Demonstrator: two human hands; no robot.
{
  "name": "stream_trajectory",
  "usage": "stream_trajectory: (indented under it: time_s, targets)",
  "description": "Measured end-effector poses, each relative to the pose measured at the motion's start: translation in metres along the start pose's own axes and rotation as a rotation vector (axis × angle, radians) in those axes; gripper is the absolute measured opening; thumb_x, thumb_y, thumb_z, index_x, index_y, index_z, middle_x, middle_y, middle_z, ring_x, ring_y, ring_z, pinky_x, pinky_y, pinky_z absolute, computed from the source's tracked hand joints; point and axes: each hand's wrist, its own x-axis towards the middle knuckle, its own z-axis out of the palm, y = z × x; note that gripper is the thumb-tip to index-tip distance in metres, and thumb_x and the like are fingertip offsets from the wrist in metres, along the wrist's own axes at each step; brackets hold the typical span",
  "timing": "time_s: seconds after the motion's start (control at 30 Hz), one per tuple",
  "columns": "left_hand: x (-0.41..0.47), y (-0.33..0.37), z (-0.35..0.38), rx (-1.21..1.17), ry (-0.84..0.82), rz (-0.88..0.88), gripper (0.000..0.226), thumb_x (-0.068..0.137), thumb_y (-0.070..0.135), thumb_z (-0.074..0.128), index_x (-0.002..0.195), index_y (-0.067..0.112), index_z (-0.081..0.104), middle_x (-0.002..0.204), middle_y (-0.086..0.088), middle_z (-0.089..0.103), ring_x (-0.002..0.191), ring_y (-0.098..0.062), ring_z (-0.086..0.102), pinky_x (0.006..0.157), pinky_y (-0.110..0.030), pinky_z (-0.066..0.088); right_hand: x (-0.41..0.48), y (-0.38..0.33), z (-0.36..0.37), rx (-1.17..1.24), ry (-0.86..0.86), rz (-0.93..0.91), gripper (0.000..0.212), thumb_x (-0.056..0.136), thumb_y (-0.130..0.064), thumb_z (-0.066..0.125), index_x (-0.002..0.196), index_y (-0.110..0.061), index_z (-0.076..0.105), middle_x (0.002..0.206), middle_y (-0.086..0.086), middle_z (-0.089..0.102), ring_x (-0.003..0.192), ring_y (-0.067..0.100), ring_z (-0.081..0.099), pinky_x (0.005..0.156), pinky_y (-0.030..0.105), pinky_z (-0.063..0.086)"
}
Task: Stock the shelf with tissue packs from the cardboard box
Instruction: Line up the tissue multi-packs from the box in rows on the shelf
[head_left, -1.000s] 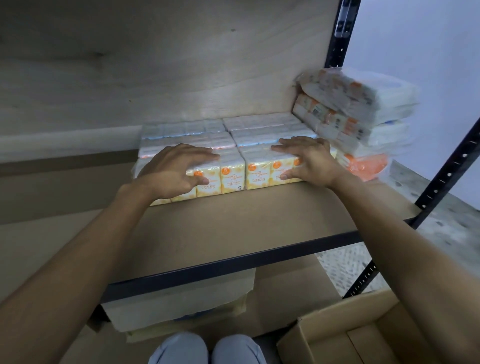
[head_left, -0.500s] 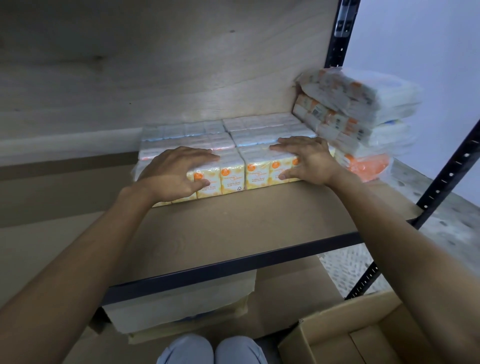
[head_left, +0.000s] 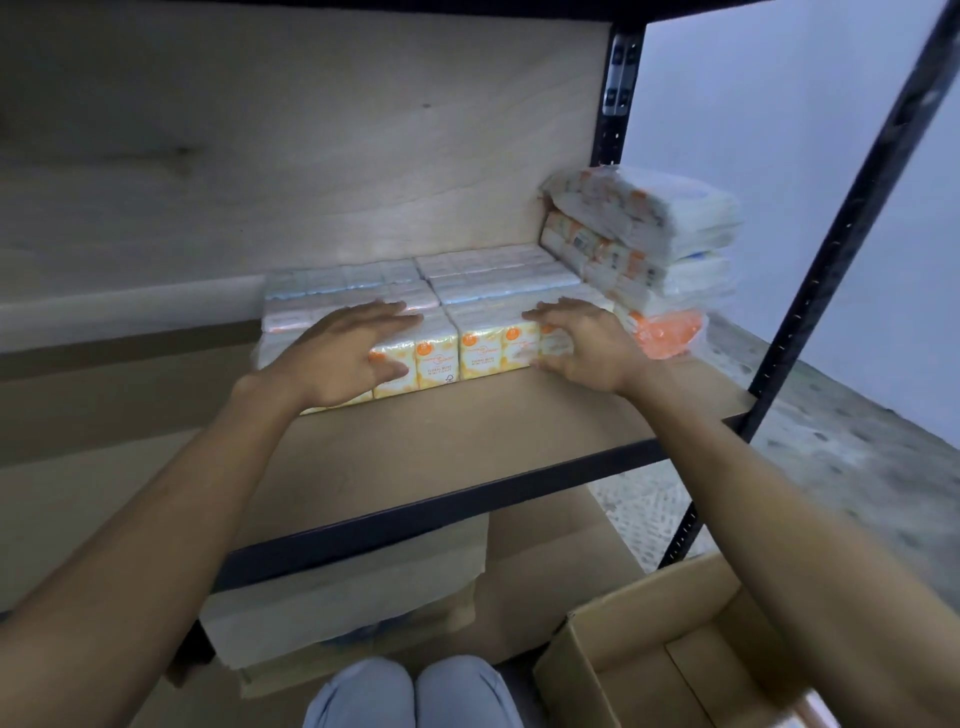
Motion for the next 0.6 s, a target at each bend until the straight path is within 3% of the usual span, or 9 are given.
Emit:
stream_trajectory:
  time_s: [0.13, 0.27, 0.4, 0.5, 0.6]
  targets:
    - [-0.007, 0.036, 0.006, -0.067, 0.065, 0.076, 0.055, 0.090, 0.039, 0.061, 0.142, 0.031, 0.044, 0.150, 0.005, 0.042, 0.139, -0.014, 0.034, 0.114, -0.030, 0.023, -0.035, -0.010, -0.008, 0.021, 0.041, 0.027, 0.055, 0.086, -0.044, 0.064, 0.136, -0.028, 0.050, 0.144, -0.002, 0.048, 0.138, 0.023, 0.036, 0.113, 0.043, 0.029]
    - [-0.021, 0.084, 0.026, -0.211, 0.017, 0.081, 0.051, 0.093, 0.045, 0.054, 0.142, 0.038, 0.041, 0.152, 0.009, 0.036, 0.140, -0.013, 0.031, 0.114, -0.035, 0.024, -0.083, -0.019, -0.016, 0.043, 0.046, 0.058, 0.050, 0.089, -0.045, 0.059, 0.134, -0.026, 0.052, 0.142, -0.002, 0.050, 0.134, 0.019, 0.039, 0.112, 0.040, 0.031]
    - [-0.034, 0.139, 0.053, -0.413, -0.014, 0.109, 0.045, 0.095, 0.048, 0.051, 0.139, 0.042, 0.043, 0.150, 0.015, 0.036, 0.138, -0.009, 0.031, 0.110, -0.031, 0.022, -0.143, -0.024, -0.021, 0.076, 0.106, 0.170, 0.045, 0.090, -0.044, 0.058, 0.131, -0.024, 0.055, 0.140, -0.002, 0.053, 0.132, 0.016, 0.043, 0.109, 0.034, 0.032]
    - [-0.042, 0.179, 0.074, -0.553, -0.013, 0.172, 0.041, 0.095, 0.040, 0.053, 0.136, 0.038, 0.049, 0.145, 0.015, 0.043, 0.134, -0.005, 0.036, 0.109, -0.027, 0.026, -0.191, -0.018, -0.018, 0.075, 0.145, 0.259, 0.045, 0.090, -0.051, 0.054, 0.127, -0.026, 0.059, 0.137, -0.005, 0.056, 0.129, 0.016, 0.046, 0.107, 0.039, 0.037]
    - [-0.053, 0.220, 0.099, -0.662, -0.052, 0.226, 0.038, 0.096, 0.036, 0.054, 0.134, 0.036, 0.053, 0.140, 0.016, 0.047, 0.128, -0.001, 0.039, 0.107, -0.027, 0.030, -0.240, -0.008, -0.018, 0.092, 0.160, 0.353, 0.044, 0.092, -0.047, 0.054, 0.128, -0.022, 0.058, 0.137, -0.003, 0.056, 0.129, 0.014, 0.046, 0.106, 0.030, 0.031]
